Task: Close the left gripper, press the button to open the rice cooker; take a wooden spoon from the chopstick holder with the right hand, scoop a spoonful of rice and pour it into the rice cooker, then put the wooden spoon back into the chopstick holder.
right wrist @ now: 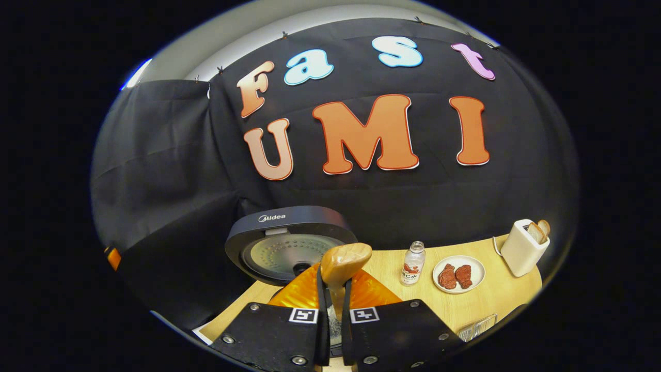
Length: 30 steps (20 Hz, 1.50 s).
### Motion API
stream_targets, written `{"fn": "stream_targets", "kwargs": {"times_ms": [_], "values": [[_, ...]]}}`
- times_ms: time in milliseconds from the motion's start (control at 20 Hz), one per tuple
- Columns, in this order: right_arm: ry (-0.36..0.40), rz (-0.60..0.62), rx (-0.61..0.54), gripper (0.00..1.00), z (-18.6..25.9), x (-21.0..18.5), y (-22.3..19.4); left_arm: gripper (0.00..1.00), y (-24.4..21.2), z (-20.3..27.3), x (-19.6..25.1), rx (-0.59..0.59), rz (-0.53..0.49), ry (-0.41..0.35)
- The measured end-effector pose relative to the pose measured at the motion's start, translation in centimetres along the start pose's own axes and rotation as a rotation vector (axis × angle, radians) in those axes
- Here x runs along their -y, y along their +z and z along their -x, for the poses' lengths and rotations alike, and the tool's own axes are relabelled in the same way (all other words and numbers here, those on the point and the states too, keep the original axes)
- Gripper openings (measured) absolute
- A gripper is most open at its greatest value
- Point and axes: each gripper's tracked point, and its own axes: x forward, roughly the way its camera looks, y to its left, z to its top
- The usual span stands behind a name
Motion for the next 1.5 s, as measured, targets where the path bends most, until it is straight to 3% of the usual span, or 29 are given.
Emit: {"fn": "stream_targets", "kwargs": {"times_ms": [800,1200,1500], "values": [[-0.001,0.271,0.044,0.08,0.8,-1.0,-0.6,1.0,-0.2,0.9,-0.1,-0.007,-0.011,0.016],[0.0,0.19,0.051,0.08,1.8,-0.4,0.2,1.0,0.3,2.2,1.1,0.004,-0.012,0.006],[-0.045,0.088,0.064,0.08,5.6,5.2,1.0,1.0,1.3,2.7,2.8,0.022,0.007,-0.017]]}}
